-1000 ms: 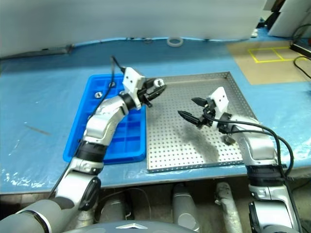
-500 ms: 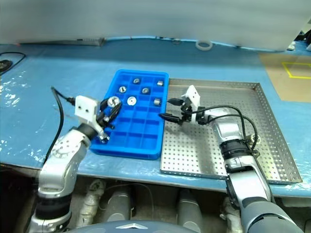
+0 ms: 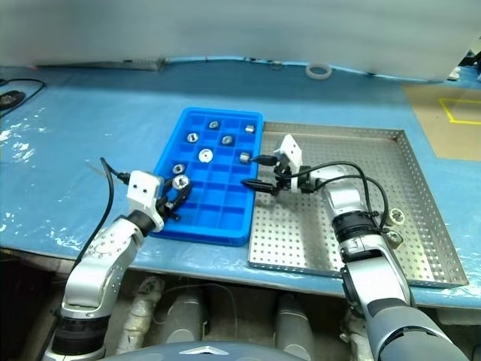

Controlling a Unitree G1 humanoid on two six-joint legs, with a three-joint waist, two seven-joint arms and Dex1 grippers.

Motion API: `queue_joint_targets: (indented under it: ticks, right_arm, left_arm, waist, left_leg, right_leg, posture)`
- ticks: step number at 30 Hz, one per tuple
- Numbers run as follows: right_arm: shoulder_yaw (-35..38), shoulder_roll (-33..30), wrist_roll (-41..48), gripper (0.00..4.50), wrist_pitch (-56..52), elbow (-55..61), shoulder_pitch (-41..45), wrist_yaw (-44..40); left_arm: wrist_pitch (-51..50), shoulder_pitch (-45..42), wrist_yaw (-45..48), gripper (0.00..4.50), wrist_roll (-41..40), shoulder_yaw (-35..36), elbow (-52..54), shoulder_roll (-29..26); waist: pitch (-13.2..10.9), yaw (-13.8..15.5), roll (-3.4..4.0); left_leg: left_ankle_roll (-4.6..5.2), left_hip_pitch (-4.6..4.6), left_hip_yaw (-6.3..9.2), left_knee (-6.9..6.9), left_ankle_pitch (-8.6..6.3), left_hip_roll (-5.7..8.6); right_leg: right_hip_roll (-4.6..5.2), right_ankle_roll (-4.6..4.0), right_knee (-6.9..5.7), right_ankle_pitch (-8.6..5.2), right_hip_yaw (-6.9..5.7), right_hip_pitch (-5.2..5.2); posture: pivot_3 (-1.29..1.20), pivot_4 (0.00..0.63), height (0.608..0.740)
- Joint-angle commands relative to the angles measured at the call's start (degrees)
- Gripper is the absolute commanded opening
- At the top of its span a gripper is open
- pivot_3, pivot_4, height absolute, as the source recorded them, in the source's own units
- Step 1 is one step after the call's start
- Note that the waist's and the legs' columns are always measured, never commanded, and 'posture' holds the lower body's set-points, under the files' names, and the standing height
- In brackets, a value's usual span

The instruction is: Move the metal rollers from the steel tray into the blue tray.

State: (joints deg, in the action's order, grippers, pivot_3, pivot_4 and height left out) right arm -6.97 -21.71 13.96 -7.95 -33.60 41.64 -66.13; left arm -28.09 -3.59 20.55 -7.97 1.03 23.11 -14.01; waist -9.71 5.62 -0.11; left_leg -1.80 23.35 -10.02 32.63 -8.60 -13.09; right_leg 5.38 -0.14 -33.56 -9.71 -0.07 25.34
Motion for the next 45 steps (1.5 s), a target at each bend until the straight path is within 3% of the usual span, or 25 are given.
queue_joint_targets:
  ticks: [1, 4, 5, 11, 19, 23, 29, 35, 44, 45]
  right_arm:
    - [1.64, -0.88, 0.52, 4.50, 0.27, 2.69, -0.95, 0.17]
    - [2.02, -1.43, 0.61, 4.50, -0.07, 3.93, -1.90, 0.67]
    - [2.11, -1.54, 0.62, 4.50, -0.17, 4.24, -2.12, 0.77]
    - [2.87, -2.10, 0.73, 4.50, -0.89, 5.98, -3.15, 1.91]
    - [6.55, -4.63, 2.19, 4.50, -3.52, 13.09, -7.76, 6.21]
    - [9.16, -6.16, 2.05, 4.50, -5.08, 17.90, -11.48, 10.24]
    - [13.64, -8.48, 3.05, 4.50, -9.38, 25.42, -17.45, 16.20]
    - [16.40, -10.01, 0.67, 4.50, -12.04, 25.87, -19.61, 24.94]
    - [14.27, -10.69, -1.58, 4.50, -20.99, 21.07, -19.48, 29.62]
    - [13.94, -10.67, -1.49, 4.31, -21.50, 20.88, -19.36, 29.10]
  left_arm:
    - [0.39, -1.62, 0.40, 1.78, -0.61, -0.22, -0.20, -0.83]
    - [-0.33, -1.54, 0.45, 1.78, -0.36, -0.29, -1.25, -1.59]
    - [-0.40, -1.46, 0.19, 2.46, -0.24, -0.20, -1.52, -1.70]
    - [0.38, -4.52, -0.42, 4.31, -0.63, 1.02, -3.47, -2.24]
    - [0.69, -14.15, 14.94, 4.31, -13.60, -0.63, -5.92, -2.44]
    - [1.28, -18.51, 21.49, 4.31, -15.93, -2.95, -10.28, -3.28]
    - [4.72, -24.56, 28.34, 4.31, -15.53, -6.87, -19.06, -1.95]
    - [11.01, -29.08, 31.68, 4.31, -11.45, -10.98, -28.74, 0.13]
    - [12.91, -27.20, 31.98, 4.31, -10.21, -11.35, -29.16, -0.32]
    - [12.71, -26.76, 31.62, 4.34, -10.39, -10.94, -28.77, -0.58]
  waist:
    - [0.00, -0.10, 0.00]
    - [0.00, -0.18, 0.00]
    - [0.00, -0.17, 0.00]
    - [0.00, -0.31, 0.00]
    - [0.00, -0.36, 0.00]
    - [0.00, -1.63, 0.00]
    - [0.00, -4.43, 0.00]
    - [0.00, -6.57, -0.01]
    - [0.00, -7.64, -0.01]
    - [0.00, -7.63, -0.01]
  left_leg:
    - [0.00, 0.00, 0.00, -0.01, 0.00, 0.00]
    - [0.00, 0.00, -0.02, -0.04, 0.00, -0.02]
    - [-0.01, -0.01, -0.03, -0.05, 0.01, -0.03]
    - [-0.15, -0.13, -0.05, -0.16, 0.10, -0.04]
    - [-0.23, -0.13, -0.05, -0.23, 0.16, 0.06]
    - [-0.23, -0.17, -0.10, -0.25, 0.16, 0.08]
    - [-0.23, -0.23, -0.12, -0.27, 0.17, 0.13]
    - [-0.21, -0.26, -0.13, -0.23, 0.16, 0.20]
    - [-0.20, -0.25, -0.13, -0.23, 0.16, 0.18]
    - [-0.20, -0.23, -0.13, -0.22, 0.16, 0.18]
  right_leg:
    - [0.00, 0.00, 0.00, 0.00, 0.00, 0.01]
    - [-0.03, -0.01, 0.01, -0.01, 0.00, 0.03]
    - [-0.05, -0.01, 0.01, -0.01, 0.01, 0.05]
    - [-0.08, -0.01, -0.06, -0.01, 0.03, 0.05]
    - [-0.08, -0.03, -0.07, -0.01, 0.14, 0.04]
    - [-0.10, -0.03, -0.06, -0.02, 0.18, 0.05]
    - [-0.12, -0.02, -0.07, -0.02, 0.19, 0.06]
    - [-0.12, -0.01, -0.07, -0.02, 0.22, 0.05]
    - [-0.17, -0.01, -0.04, -0.02, 0.21, 0.07]
    - [-0.17, -0.01, -0.05, -0.02, 0.20, 0.07]
  posture:
    - [0.09, 0.150, 0.740]
    - [0.09, 0.150, 0.740]
    - [0.09, 0.150, 0.740]
    - [0.03, 0.150, 0.740]
    - [-0.10, 0.150, 0.740]
    - [-0.19, 0.150, 0.740]
    - [-0.30, 0.150, 0.740]
    - [-0.35, 0.150, 0.740]
    - [-0.32, 0.150, 0.740]
    - [-0.32, 0.150, 0.740]
